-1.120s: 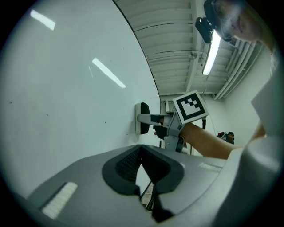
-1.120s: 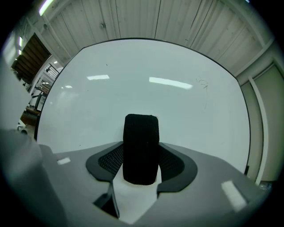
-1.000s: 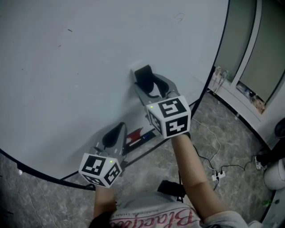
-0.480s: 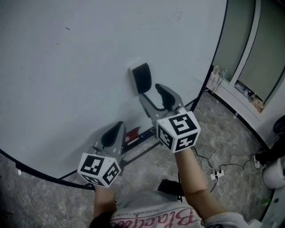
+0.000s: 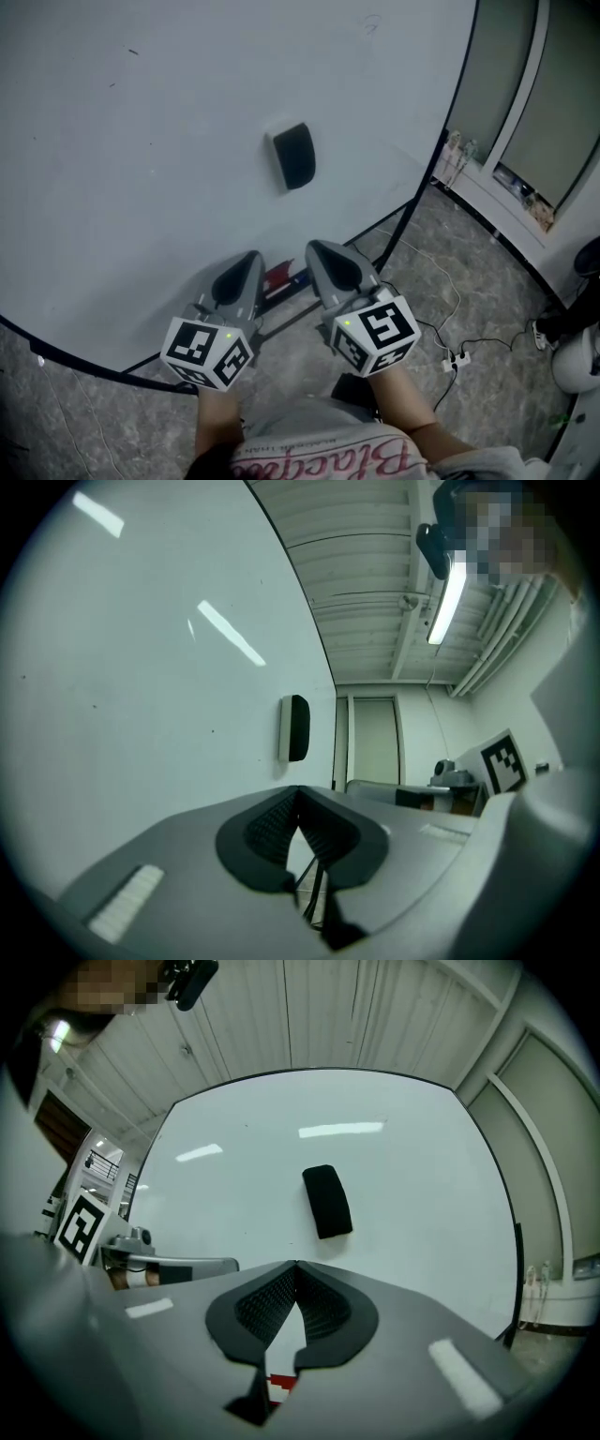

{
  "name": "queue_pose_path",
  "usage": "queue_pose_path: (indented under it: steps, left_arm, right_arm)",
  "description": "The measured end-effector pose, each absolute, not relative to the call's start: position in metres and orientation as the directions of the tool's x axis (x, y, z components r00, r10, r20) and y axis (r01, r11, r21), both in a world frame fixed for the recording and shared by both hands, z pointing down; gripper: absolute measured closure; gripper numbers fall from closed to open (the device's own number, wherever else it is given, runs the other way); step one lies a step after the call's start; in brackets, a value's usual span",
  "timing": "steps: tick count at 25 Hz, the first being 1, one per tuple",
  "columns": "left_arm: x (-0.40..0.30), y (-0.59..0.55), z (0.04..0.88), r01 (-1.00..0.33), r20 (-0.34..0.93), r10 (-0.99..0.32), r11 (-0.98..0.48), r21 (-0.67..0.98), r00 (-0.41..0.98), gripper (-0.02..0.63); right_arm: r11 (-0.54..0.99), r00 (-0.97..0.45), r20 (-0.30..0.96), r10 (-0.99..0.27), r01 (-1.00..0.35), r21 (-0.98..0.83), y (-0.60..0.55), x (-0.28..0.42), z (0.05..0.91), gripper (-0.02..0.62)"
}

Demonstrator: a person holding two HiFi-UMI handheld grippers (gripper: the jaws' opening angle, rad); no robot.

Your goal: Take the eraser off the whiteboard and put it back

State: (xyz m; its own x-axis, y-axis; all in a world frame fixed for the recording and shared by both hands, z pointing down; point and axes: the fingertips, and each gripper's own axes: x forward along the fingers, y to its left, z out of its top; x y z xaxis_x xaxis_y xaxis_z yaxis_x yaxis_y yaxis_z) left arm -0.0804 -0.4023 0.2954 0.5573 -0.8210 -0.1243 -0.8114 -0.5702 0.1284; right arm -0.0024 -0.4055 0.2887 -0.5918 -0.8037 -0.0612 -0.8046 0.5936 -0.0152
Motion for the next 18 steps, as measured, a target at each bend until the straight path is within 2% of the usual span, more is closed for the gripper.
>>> queue_pose_path:
  steps: [4,18]
  left_arm:
    - [-0.077,-0.401,0.298,-0.806,-0.117,-0.815,-0.579,0.124,0.568,0.606]
    - [-0.073,-0.399,0.296,-0.798,-0.114,-0.806,-0.591,0.117,0.581,0.606]
  right_arm:
    - [0.627,-0.627,-0.051,-0.777,-0.779,0.011,-0.391,-0.005,0.302,0.594]
    - [0.598,-0.598,-0.009,-0.801,-0.801,0.037,-0.393,-0.001,0.312,0.595]
